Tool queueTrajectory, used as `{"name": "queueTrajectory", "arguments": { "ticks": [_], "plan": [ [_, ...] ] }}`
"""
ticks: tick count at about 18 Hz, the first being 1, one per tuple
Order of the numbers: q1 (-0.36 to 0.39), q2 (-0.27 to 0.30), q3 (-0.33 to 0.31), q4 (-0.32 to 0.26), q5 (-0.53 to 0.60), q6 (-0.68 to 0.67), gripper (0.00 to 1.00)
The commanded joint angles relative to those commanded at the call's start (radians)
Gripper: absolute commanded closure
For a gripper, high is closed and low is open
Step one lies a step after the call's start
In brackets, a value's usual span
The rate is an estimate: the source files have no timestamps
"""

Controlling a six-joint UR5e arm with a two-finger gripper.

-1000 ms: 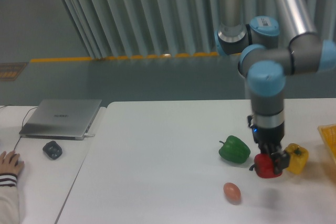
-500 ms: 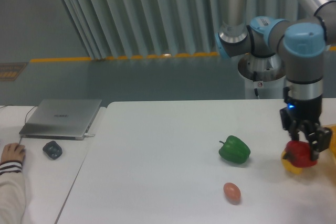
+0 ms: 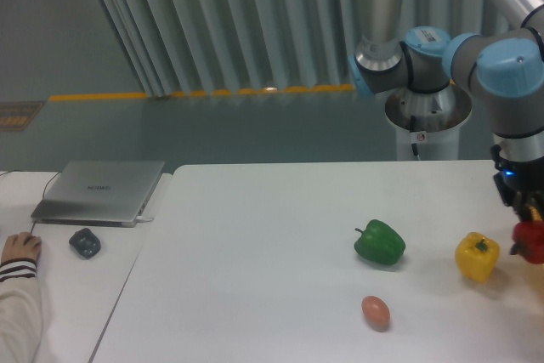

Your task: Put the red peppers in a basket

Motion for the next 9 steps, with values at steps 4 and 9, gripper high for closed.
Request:
{"name": "queueTrajectory", "arguments": {
  "ticks": [4, 9],
  "plan": [
    [0.044, -0.009, -0.017, 0.037, 0.005, 0.002, 0.69],
    [0.066, -0.015, -0.044, 0.041, 0.003, -0.005, 0.57]
  ]
}}
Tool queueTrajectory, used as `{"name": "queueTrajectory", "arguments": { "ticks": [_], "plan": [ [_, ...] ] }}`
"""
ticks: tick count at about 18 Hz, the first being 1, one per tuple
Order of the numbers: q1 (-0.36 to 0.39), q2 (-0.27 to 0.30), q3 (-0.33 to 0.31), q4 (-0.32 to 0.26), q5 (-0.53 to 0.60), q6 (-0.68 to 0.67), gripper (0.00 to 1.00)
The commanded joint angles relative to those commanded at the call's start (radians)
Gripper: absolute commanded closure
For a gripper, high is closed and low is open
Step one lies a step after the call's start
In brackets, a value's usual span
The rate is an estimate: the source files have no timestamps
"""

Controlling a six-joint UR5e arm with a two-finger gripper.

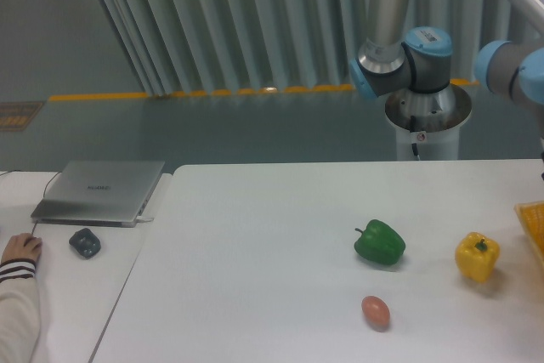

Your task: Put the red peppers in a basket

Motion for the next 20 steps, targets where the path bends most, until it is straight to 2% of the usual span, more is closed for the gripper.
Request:
{"name": "queueTrajectory", "arguments": {
  "ticks": [3, 4, 5, 6, 11, 20],
  "plan": [
    [0.000, -0.005, -0.012, 0.020, 0.002, -0.002, 0.39],
    [0.003, -0.005, -0.014, 0.026, 0.002, 0.002, 0.29],
    [0.012, -0.005, -0.015, 0.029, 0.002, 0.005, 0.08],
    [0.014, -0.005, -0.017, 0.029, 0.000, 0.000, 0.00],
    [0.014, 0.002, -0.035, 0.052, -0.006, 0.000, 0.00],
    [-0.009, 0.003, -0.026, 0.049, -0.025, 0.003, 0.00]
  ]
}}
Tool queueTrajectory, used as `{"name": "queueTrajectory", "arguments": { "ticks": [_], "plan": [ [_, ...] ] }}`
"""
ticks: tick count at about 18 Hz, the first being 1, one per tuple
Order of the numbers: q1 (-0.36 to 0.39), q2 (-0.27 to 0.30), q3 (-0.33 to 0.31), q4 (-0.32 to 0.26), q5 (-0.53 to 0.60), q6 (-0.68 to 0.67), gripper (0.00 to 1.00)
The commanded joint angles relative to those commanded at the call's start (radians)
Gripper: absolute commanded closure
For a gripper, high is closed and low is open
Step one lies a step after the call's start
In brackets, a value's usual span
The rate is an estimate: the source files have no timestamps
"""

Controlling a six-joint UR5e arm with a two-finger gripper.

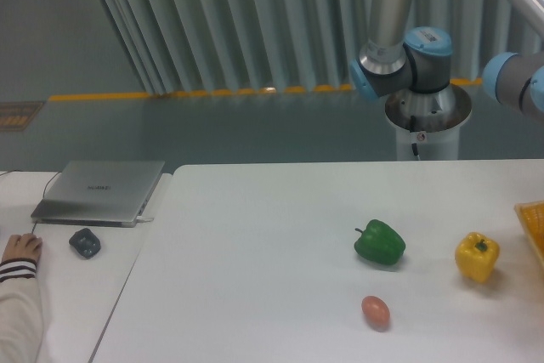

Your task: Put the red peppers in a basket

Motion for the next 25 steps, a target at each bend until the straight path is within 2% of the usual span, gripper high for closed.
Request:
{"name": "queueTrajectory", "arguments": {
  "ticks": [7, 9, 13, 18, 25],
  "plan": [
    [-0.043, 0.003, 0.002, -0.003, -0.006, -0.006, 0.00],
    [-0.072, 0.006, 0.003, -0.012, -0.041, -0.008, 0.00],
    [-0.144, 0.014, 0.002, -0.086, -0.083, -0.018, 0.00],
    [-0.150, 0.044, 0.002, -0.181, -0.230, -0.067, 0.00],
    [-0.200, 0.044, -0.029, -0.184, -0.259, -0.163, 0.00]
  ]
}}
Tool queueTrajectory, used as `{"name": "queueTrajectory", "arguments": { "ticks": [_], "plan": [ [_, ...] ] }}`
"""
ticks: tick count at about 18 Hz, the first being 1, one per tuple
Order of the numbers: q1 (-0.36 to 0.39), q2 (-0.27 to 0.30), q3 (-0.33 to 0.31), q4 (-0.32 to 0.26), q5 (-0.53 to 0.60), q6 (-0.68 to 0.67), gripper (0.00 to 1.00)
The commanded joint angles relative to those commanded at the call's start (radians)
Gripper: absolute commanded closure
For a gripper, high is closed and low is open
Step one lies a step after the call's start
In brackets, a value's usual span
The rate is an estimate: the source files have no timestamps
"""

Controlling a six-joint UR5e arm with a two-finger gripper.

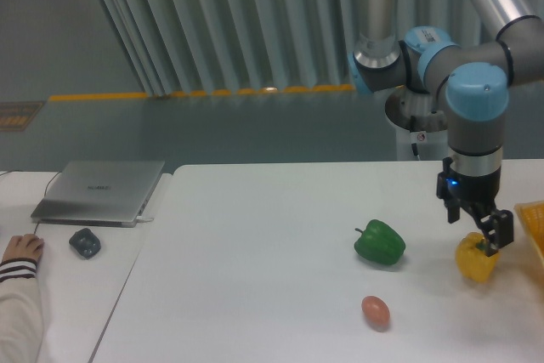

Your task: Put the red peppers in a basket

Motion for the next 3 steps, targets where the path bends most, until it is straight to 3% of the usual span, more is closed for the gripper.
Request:
{"name": "queueTrajectory", "arguments": {
  "ticks": [3],
  "plan": [
    [0.000, 0.000, 0.000, 0.000, 0.000, 0.000, 0.00]
  ]
}}
